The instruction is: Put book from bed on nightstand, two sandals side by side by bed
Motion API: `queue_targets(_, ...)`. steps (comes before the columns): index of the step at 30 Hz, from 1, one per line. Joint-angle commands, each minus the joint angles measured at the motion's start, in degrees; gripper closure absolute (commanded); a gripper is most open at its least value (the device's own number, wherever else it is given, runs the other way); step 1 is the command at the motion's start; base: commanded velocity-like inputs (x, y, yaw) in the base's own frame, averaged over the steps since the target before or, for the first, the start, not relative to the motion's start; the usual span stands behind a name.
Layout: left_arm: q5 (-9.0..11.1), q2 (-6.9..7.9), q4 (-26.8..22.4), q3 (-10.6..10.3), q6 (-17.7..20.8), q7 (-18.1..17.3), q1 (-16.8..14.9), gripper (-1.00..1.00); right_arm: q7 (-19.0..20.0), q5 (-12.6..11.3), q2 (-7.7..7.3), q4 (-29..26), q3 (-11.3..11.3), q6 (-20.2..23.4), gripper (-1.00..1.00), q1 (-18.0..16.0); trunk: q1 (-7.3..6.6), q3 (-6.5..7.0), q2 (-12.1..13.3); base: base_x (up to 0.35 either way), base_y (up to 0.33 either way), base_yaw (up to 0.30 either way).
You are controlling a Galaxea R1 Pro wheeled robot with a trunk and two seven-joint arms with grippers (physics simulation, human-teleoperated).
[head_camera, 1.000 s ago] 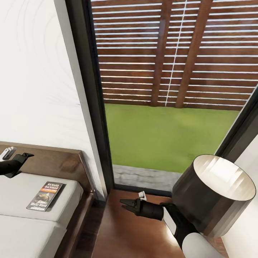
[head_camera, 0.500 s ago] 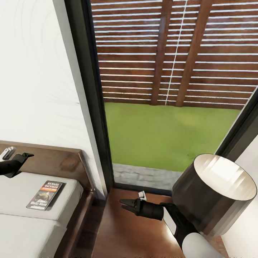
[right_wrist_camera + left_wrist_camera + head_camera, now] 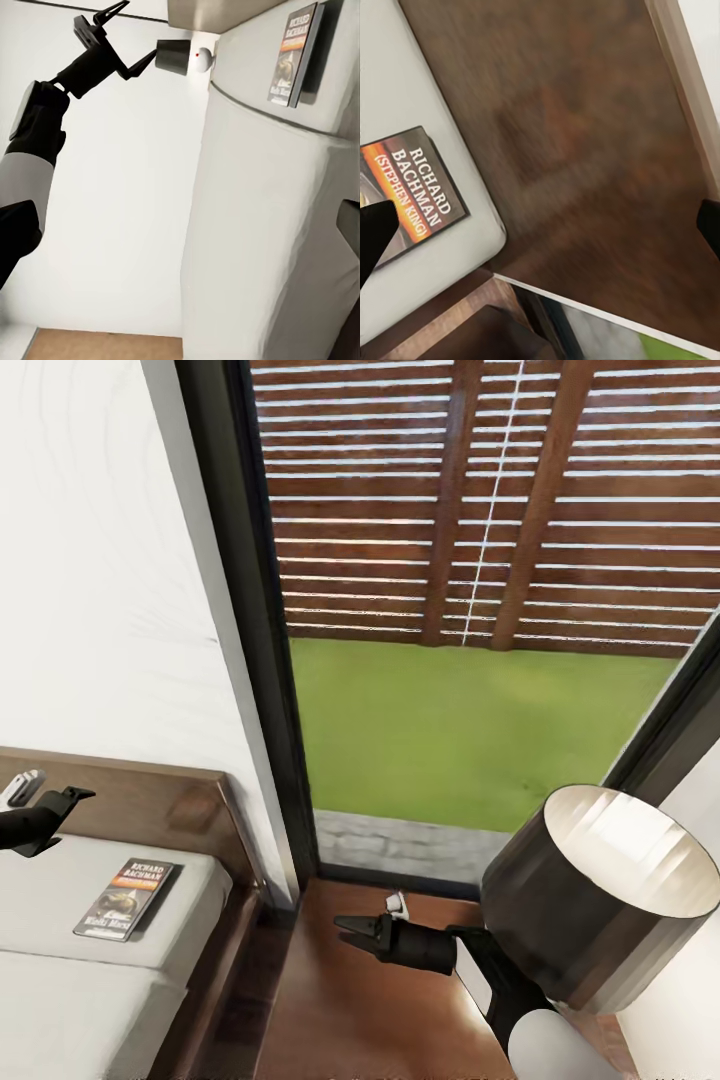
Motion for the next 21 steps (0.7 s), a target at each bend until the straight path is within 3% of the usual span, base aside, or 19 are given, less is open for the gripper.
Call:
queue_targets(1, 0.61, -0.01, -0.05, 0.08, 0.19, 0.52, -0.04, -1.00, -0.05, -0.38, -0.04, -0.01, 0.17, 0.44, -1.00, -0.02, 0.00, -0.14, -0.03, 0.000, 0.000, 0.000)
queue_targets(21, 0.61, -0.03, -0.05, 0.08, 0.18, 0.52, 0.04, -1.00, -0.03, -0.37, -0.05, -0.06, 0.17, 0.44, -1.00, -0.05, 0.00, -1.96, -0.03, 0.000, 0.000, 0.000)
